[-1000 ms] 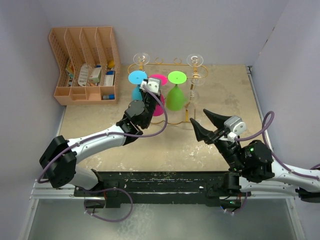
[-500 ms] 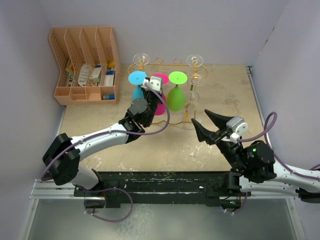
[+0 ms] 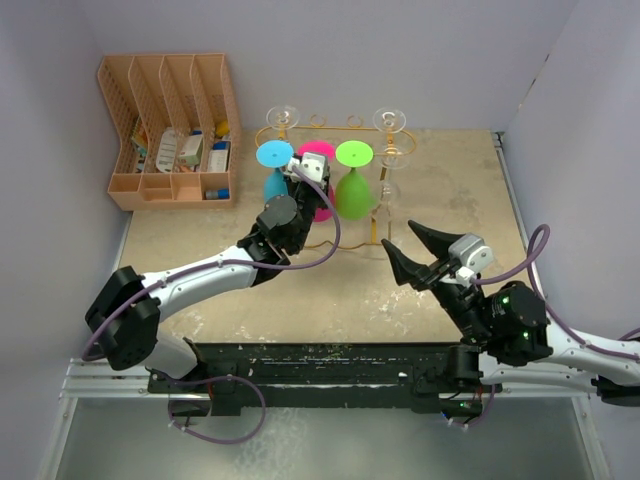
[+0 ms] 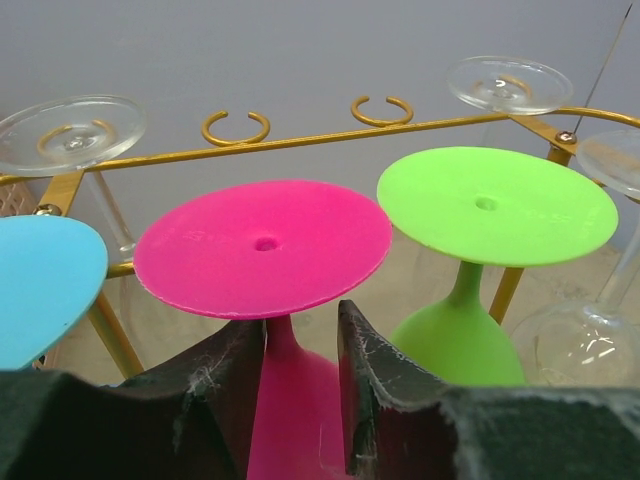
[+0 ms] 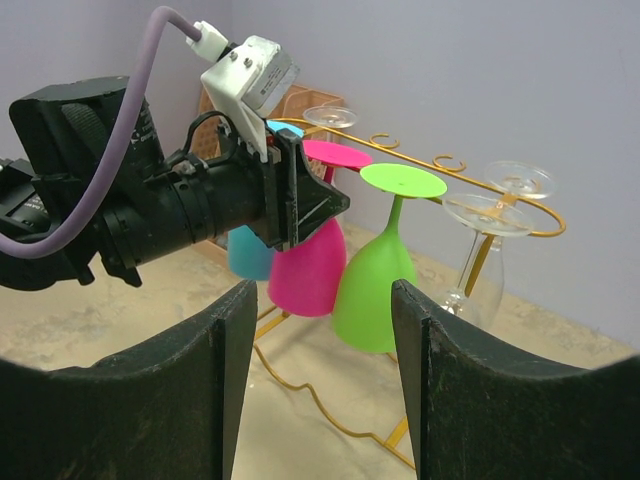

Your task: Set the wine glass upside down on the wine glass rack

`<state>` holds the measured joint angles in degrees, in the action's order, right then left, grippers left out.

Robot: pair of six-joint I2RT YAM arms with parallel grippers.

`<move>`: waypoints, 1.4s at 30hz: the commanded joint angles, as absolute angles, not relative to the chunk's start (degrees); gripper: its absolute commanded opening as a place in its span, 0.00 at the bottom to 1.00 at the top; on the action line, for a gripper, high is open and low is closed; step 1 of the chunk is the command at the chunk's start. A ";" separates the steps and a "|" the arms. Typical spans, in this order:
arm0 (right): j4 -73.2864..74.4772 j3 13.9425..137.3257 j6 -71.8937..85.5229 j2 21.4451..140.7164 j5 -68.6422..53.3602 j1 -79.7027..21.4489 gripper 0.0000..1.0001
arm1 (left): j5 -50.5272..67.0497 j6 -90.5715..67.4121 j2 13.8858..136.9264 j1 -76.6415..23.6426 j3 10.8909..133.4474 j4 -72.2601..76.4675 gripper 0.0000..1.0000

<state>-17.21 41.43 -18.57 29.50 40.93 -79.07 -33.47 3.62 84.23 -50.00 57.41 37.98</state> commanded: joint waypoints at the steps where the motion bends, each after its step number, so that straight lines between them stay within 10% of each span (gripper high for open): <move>1: -18.46 42.16 -18.10 29.49 40.43 -79.10 0.59 | -33.27 2.76 81.32 -49.94 59.08 38.88 0.40; 3: -18.54 42.31 -17.92 29.89 40.36 -79.11 0.59 | -33.28 2.29 80.40 -50.14 59.07 37.84 0.58; 4: -18.54 42.35 -17.81 30.11 40.34 -79.10 0.59 | -33.24 2.19 79.82 -50.18 58.93 37.33 0.94; 5: -18.61 42.40 -17.76 30.33 40.41 -79.10 0.59 | -33.42 1.80 79.30 -50.26 58.68 37.16 1.00; 35: -16.03 43.77 -9.16 33.30 43.07 -79.10 0.60 | -10.72 -8.34 55.76 -51.35 52.92 2.90 0.99; 42: -15.69 42.84 -8.28 31.46 48.63 -79.10 0.86 | 6.00 14.83 52.62 -45.19 67.49 -16.21 0.99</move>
